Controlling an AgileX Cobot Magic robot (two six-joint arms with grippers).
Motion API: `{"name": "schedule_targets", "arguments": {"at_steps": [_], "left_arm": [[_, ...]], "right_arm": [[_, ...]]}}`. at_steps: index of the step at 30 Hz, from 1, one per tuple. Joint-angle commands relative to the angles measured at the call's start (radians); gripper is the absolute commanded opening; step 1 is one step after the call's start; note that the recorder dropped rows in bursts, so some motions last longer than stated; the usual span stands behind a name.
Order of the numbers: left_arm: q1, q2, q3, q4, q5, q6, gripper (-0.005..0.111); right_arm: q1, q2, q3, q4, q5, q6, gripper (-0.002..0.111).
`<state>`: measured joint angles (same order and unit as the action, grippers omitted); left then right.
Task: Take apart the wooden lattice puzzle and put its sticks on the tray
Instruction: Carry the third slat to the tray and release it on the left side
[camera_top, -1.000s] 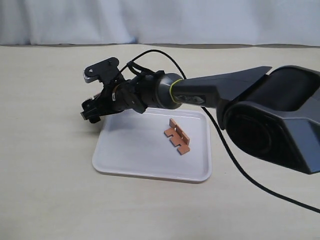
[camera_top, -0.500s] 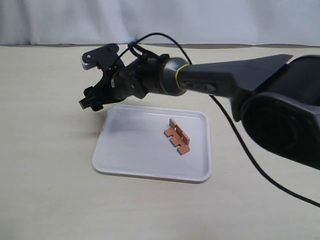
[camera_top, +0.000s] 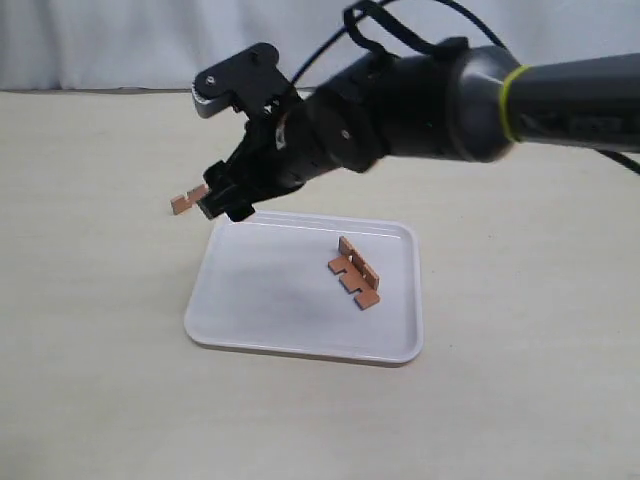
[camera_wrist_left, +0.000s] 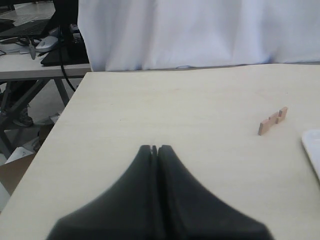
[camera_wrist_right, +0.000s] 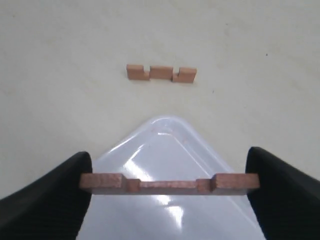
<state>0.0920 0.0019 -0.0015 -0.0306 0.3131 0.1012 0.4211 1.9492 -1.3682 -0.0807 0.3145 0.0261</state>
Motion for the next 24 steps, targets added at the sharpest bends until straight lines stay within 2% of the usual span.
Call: {"name": "schedule_targets", "arguments": {"at_steps": [1, 6, 11, 14, 21, 24], "left_arm": [[0.001, -0.002, 0.001, 0.000, -0.008, -0.001, 0.000], [0.001, -0.002, 0.001, 0.000, -0.008, -0.001, 0.000], [0.001, -0.002, 0.001, 0.000, -0.008, -0.001, 0.000], [0.001, -0.002, 0.001, 0.000, -0.008, -0.001, 0.000], [0.001, -0.002, 0.001, 0.000, -0.008, -0.001, 0.000], [0.001, -0.002, 0.001, 0.000, -0.008, -0.001, 0.000]], "right_arm": [[-0.019, -0.084, 0.255, 0.025, -0.222, -0.013, 0.005], [-0.025, -0.070, 0.391, 0.029, -0.361, -0.013, 0.005], [-0.025, -0.041, 0.404, 0.029, -0.381, -0.013, 0.008], [-0.025, -0.027, 0.404, 0.029, -0.385, -0.013, 0.022], [-0.025, -0.022, 0.404, 0.059, -0.393, -0.013, 0.080], [-0.025, -0.025, 0.403, 0.059, -0.400, -0.015, 0.096]]}}
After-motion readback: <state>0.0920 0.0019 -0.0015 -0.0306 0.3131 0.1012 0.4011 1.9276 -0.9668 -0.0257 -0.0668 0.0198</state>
